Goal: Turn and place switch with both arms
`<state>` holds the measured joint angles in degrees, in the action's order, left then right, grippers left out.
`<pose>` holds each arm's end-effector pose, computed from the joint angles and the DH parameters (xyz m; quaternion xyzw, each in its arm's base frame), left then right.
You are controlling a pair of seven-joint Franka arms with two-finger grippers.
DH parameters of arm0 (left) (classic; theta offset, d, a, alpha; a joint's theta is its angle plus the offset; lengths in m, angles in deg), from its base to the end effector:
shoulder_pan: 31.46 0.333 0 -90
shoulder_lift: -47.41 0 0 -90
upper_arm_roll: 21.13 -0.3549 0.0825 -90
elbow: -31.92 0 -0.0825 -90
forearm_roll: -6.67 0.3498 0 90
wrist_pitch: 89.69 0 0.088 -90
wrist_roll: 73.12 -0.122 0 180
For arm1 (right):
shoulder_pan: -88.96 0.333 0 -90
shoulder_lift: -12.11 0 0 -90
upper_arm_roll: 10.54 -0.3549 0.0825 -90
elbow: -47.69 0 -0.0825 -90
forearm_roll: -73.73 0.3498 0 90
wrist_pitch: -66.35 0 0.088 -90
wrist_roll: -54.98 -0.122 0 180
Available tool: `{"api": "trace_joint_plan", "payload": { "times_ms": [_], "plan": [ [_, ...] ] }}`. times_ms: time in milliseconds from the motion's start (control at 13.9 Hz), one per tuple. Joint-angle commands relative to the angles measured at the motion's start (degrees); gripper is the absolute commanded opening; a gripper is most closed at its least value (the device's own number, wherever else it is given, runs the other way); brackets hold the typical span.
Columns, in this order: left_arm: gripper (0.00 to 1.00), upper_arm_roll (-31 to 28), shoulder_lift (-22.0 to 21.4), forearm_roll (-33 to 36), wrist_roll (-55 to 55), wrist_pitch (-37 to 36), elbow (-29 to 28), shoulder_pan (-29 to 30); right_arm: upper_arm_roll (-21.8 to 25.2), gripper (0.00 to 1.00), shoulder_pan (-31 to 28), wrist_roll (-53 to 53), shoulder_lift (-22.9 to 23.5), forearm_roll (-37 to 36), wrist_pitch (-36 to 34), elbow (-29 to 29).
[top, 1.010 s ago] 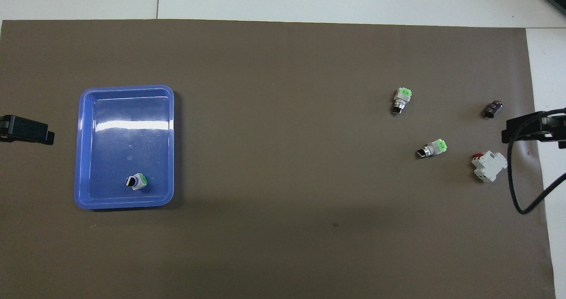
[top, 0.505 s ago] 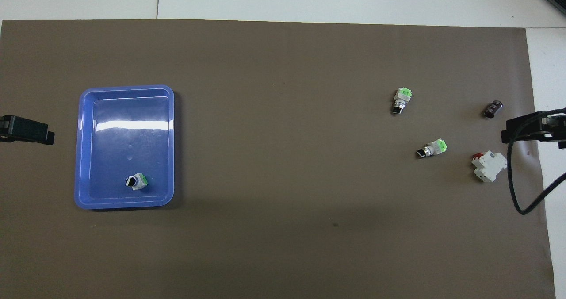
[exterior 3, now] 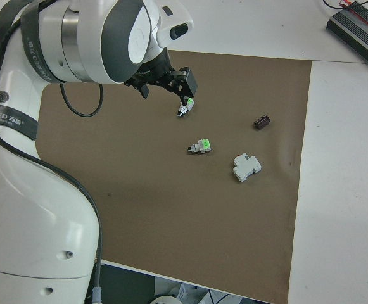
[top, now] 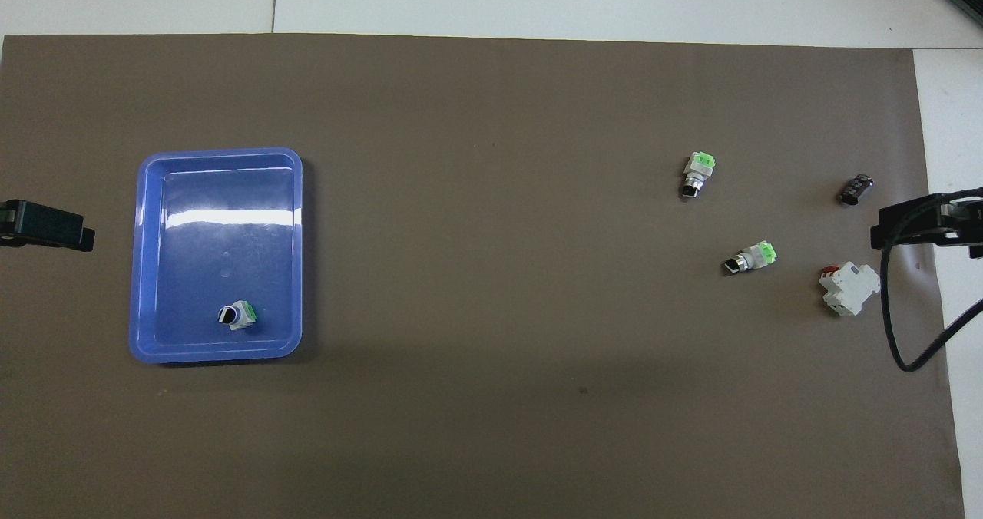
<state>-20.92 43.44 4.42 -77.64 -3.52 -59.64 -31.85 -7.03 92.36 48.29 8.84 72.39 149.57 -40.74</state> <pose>0.4886 -0.0102 0.6658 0.9987 -0.0457 -0.0117 0.0199 0.4876 -0.0052 0.6788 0.9980 -0.0604 -0.0164 0.0108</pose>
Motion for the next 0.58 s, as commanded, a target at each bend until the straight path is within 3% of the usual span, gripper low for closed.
{"api": "trace_joint_plan", "payload": {
  "times_ms": [0,505],
  "plan": [
    [1.0,0.13,-1.57,0.75,-0.32,-0.04,-1.61,0.22,-0.08,1.0,-0.23,-0.61,-0.59,0.82,-0.51,-0.51],
    [1.0,0.13,-1.57,0.75,-0.32,-0.04,-1.61,0.22,-0.08,1.0,-0.15,-0.17,-0.94,0.82,-0.6,-1.04]
  ]
}}
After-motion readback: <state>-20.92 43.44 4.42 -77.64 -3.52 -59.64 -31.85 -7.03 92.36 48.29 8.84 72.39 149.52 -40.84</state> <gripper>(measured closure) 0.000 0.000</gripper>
